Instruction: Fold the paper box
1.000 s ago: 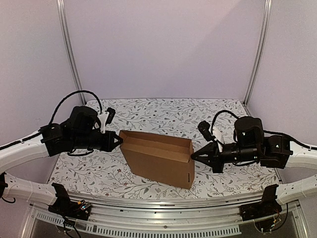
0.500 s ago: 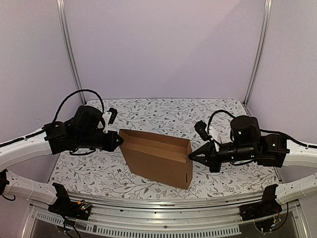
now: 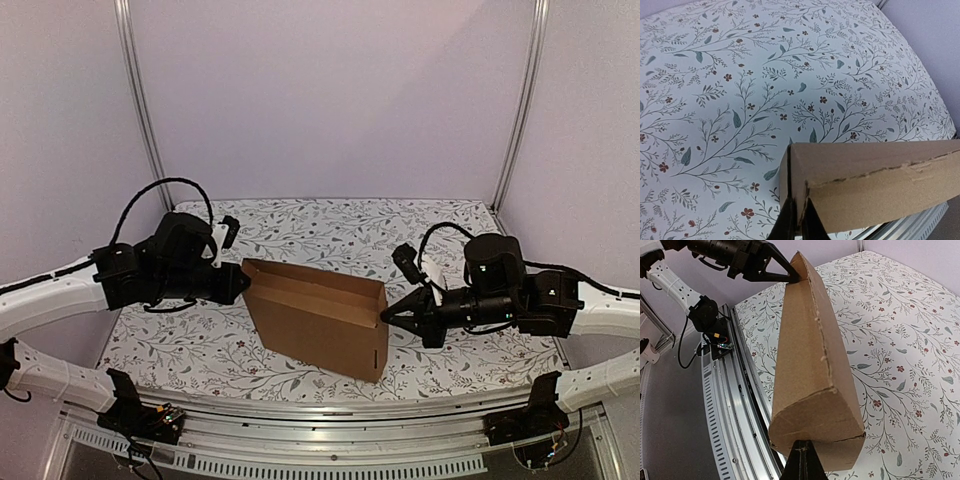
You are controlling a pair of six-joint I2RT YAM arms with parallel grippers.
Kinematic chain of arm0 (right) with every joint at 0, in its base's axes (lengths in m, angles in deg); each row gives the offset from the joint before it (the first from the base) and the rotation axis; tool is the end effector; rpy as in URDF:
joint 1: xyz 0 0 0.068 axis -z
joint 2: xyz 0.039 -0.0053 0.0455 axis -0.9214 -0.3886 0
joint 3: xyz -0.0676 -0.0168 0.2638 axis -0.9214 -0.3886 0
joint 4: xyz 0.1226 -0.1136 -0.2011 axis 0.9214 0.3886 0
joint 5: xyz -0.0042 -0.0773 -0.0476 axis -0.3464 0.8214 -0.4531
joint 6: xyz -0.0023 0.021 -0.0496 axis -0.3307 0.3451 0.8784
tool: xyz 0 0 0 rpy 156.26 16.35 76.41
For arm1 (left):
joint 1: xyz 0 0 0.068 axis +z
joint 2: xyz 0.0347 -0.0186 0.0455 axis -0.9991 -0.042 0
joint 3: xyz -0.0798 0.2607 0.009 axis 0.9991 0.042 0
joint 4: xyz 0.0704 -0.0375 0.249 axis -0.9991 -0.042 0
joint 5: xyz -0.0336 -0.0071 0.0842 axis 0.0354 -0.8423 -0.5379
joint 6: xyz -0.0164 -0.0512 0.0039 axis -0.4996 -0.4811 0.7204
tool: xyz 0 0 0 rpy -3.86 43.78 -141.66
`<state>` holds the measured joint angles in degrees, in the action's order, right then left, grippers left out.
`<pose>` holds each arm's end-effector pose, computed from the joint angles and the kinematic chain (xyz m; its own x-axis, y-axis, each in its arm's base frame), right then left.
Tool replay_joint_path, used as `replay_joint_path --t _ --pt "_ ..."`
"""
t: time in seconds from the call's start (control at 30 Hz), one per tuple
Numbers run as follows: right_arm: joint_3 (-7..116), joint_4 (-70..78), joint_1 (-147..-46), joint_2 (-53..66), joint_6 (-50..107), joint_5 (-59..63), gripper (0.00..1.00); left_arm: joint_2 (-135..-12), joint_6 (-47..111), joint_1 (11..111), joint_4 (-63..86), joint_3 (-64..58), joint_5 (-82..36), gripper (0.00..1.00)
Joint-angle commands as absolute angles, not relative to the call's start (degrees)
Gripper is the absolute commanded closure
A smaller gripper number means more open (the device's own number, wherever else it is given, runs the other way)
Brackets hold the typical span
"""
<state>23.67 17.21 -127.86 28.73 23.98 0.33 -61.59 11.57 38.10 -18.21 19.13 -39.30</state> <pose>0.1086 0.2056 0.2866 -0.4079 -0.3297 -0.8514 -0.8683 0.4285 0.2500 0.1575 -0.1767 0.2777 -0.7254 0.0503 -0.6865 0.3582 0.8792 -0.3141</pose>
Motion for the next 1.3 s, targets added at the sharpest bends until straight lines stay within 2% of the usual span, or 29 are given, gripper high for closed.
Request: replay_joint_path --t 0.0,0.27,0.7,0.8,1.03,1.27 --pt "23.73 13.21 -127.76 28.17 22.61 1.67 1.0 -64.61 11.3 34.3 -20.99 19.19 -33.85 0.94" --pt "23.0 9.31 -127.75 26.85 18.86 1.86 1.0 -66.12 11.53 32.6 -21.34 18.1 -35.93 0.94" --pt "24.74 11.33 -127.72 26.32 15.46 6.84 1.0 -67.6 12.33 29.94 -22.32 16.77 -40.1 0.95" --pt "25.23 12.97 -127.7 26.64 15.81 6.7 0.9 -67.65 11.69 29.84 -22.38 16.81 -41.08 0.95" --pt "25.44 18.79 -127.73 28.64 16.68 7.54 0.78 -67.39 3.16 28.4 -20.21 18.46 -46.71 0.94" --pt "27.52 24.49 -127.77 31.65 16.83 9.42 0.75 -67.66 0.11 27.11 -19.76 18.78 -50.03 0.94"
